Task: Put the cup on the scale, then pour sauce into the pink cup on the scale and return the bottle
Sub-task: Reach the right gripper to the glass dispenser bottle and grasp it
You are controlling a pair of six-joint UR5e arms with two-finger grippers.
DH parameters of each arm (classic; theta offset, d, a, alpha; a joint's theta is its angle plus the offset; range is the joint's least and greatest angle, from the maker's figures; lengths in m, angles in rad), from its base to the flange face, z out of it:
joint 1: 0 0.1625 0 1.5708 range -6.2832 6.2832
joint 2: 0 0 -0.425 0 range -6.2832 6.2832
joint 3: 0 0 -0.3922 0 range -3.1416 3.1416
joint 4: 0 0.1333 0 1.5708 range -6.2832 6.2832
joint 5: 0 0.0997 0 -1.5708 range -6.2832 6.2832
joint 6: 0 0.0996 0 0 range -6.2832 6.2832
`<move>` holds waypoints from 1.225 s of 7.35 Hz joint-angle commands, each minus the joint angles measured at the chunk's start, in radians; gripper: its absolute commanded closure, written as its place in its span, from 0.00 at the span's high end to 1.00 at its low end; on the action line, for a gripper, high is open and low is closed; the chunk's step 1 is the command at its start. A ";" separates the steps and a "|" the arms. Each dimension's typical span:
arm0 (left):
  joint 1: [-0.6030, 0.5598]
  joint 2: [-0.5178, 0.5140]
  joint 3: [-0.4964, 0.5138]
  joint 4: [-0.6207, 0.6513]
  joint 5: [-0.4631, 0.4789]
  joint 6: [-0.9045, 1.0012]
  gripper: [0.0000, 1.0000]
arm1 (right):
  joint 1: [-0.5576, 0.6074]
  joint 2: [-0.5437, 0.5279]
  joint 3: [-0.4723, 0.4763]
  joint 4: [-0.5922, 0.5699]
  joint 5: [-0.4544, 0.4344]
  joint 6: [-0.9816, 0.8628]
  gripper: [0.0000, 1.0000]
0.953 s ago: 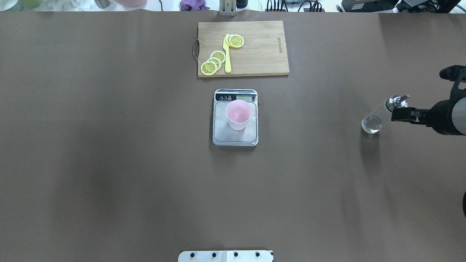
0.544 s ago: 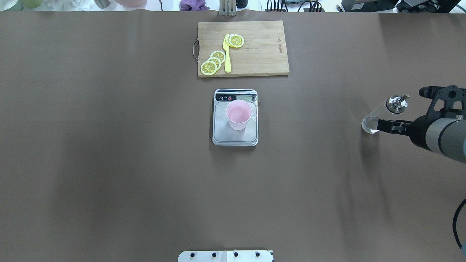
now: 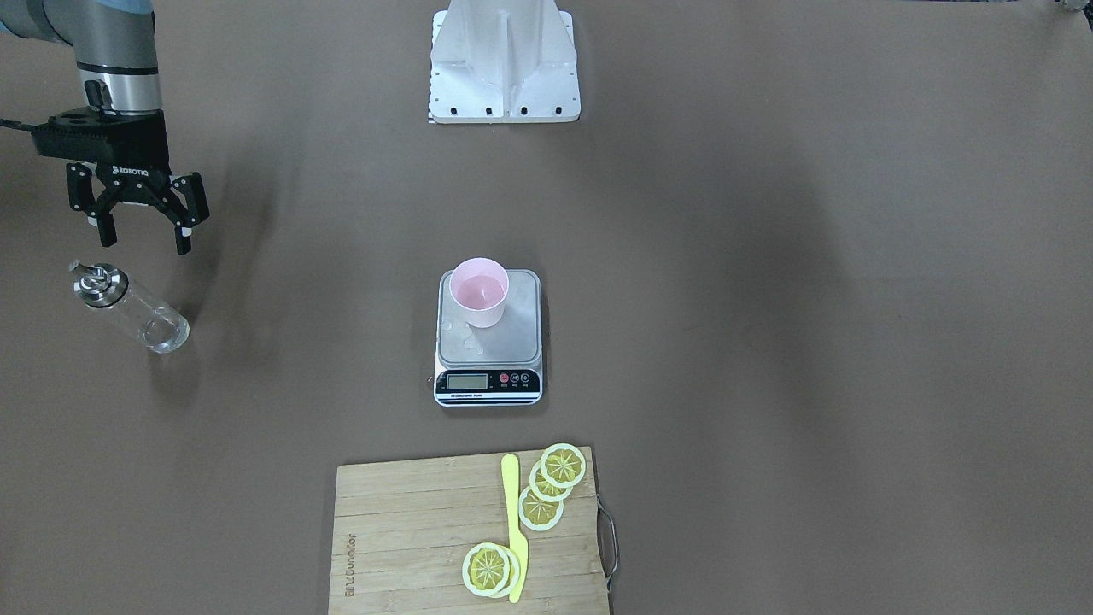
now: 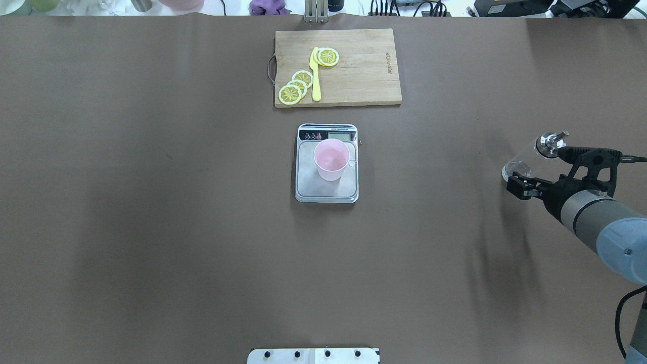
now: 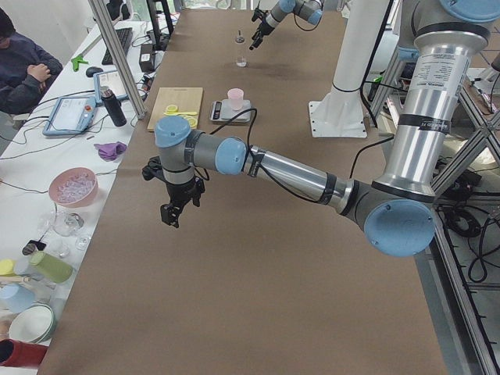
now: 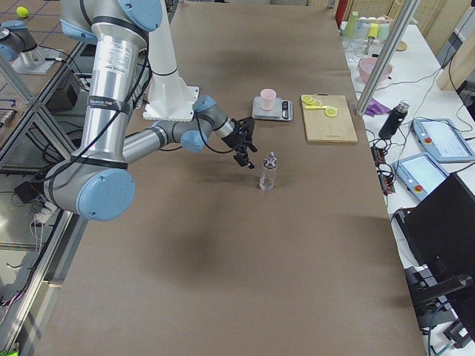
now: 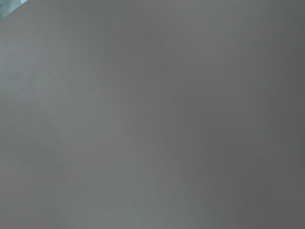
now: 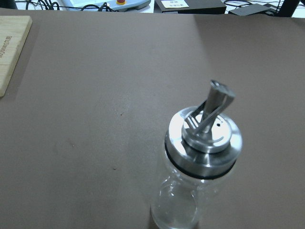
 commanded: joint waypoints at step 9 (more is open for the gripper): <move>0.001 0.018 -0.020 -0.006 0.001 0.000 0.98 | -0.092 0.077 -0.319 0.319 -0.356 -0.043 1.00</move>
